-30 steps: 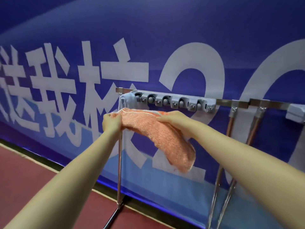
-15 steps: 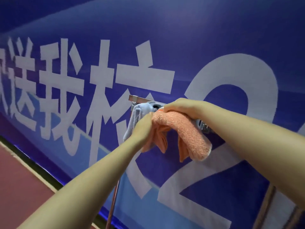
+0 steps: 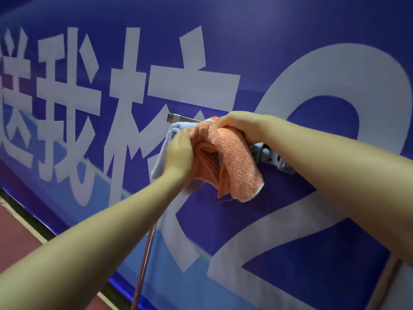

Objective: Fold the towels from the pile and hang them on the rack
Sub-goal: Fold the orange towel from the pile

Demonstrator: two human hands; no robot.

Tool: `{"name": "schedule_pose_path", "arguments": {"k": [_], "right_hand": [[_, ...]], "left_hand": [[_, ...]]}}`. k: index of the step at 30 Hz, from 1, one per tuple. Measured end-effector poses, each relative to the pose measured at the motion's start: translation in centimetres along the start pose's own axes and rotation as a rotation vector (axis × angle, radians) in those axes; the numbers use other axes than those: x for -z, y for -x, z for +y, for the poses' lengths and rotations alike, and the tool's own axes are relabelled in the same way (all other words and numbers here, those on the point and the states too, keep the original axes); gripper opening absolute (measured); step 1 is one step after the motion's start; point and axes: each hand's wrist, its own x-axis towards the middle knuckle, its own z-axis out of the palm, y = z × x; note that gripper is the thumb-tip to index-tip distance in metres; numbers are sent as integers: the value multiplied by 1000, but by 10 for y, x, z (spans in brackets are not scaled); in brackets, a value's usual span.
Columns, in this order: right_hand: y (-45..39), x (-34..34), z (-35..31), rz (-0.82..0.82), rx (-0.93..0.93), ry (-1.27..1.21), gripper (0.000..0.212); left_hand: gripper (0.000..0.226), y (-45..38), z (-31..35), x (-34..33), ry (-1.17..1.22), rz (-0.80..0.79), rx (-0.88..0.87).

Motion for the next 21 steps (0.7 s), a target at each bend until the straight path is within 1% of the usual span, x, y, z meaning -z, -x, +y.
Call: {"name": "schedule_pose_path", "arguments": {"k": [1,2,3,4,5,6,7,9,10,12,13,14,15,16,17,19,21], "right_hand": [[-1,2,3,30,4,-3,9],[-2,3,6,102,25,41,9],[-5,3,8,195,48,113,14],[-8,4,8,292,68,210,22],[-10,6,7,365,90,330,29],[-10,8,6,400,124,446,30],[-7,10,5,414,161,557,26],[0,15,3,443,201,738,19],[5,15,4,448,230,779,16],[14,5,8,461,304,784,11],[17,-2,11,469,342,778,18],[21,-10,14,478,371,779,30],[25,-18,17,479,386,777,39],[28,-25,21,476,401,794,44],[29,-30,24,478,422,826,46],[24,-33,29,462,447,865,41],[18,-31,31,433,438,829,37]], "left_hand": [[36,-2,-3,1,-45,82,-24],[38,-4,-7,3,-78,126,-60],[37,-2,-8,2,-86,117,-65],[34,-2,-12,0,-75,69,-71],[30,-4,-13,-2,-64,22,-53],[25,-5,-16,-5,-53,-21,-7],[26,-7,-18,-7,-35,-59,40],[40,-14,-26,-12,27,-117,150],[42,-17,-27,-15,85,-146,199],[46,-22,-20,-21,214,-190,337],[49,-23,-16,-22,254,-199,393],[51,-21,-13,-23,287,-226,405],[51,-20,-13,-24,290,-261,376],[47,-16,-14,-24,269,-296,329],[43,-12,-15,-23,258,-336,309],[37,-4,-16,-20,266,-438,320],[35,-2,-12,-16,298,-496,321]]}}
